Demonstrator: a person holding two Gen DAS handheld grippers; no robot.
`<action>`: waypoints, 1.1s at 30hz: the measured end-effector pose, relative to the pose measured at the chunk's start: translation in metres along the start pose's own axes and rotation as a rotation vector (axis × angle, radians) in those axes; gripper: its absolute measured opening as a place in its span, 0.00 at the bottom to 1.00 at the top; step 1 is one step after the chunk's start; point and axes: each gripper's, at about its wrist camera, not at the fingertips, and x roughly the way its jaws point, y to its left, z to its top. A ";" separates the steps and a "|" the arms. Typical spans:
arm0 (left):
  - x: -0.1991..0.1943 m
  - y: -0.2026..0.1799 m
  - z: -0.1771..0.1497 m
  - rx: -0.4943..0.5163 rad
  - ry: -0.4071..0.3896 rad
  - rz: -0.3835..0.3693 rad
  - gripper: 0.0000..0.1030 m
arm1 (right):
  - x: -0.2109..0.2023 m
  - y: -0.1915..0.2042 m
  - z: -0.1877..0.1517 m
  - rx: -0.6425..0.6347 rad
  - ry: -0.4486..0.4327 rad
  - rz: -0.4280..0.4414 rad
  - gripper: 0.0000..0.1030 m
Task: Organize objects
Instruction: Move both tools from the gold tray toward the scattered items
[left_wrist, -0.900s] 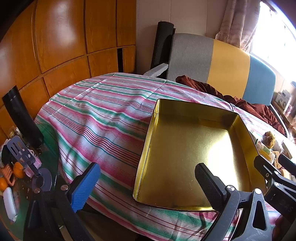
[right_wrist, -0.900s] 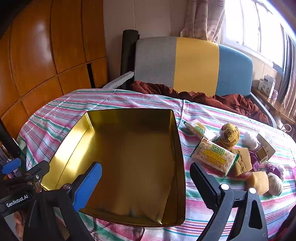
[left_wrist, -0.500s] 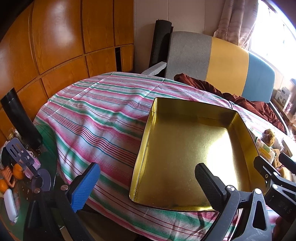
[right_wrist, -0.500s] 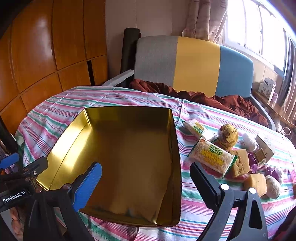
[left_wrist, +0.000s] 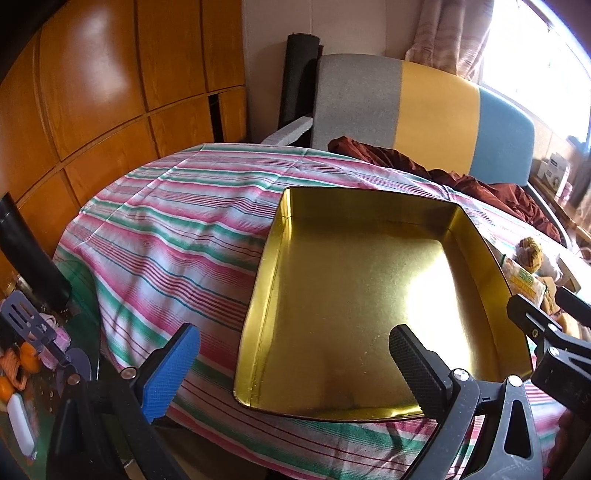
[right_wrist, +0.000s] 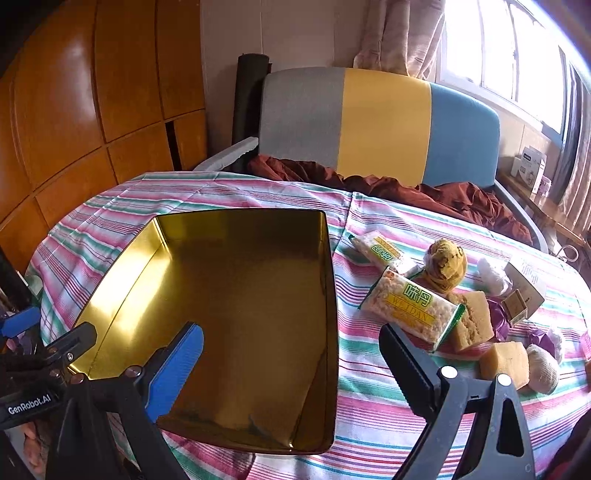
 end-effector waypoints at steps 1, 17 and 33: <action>0.000 -0.002 -0.001 0.005 -0.001 -0.008 1.00 | 0.000 -0.001 -0.001 0.003 0.001 -0.002 0.95; 0.007 -0.047 -0.001 0.131 0.079 -0.197 1.00 | -0.010 -0.103 0.002 0.150 0.021 -0.128 0.95; -0.014 -0.152 0.031 0.236 0.112 -0.554 1.00 | -0.030 -0.311 -0.022 0.513 0.004 -0.419 0.95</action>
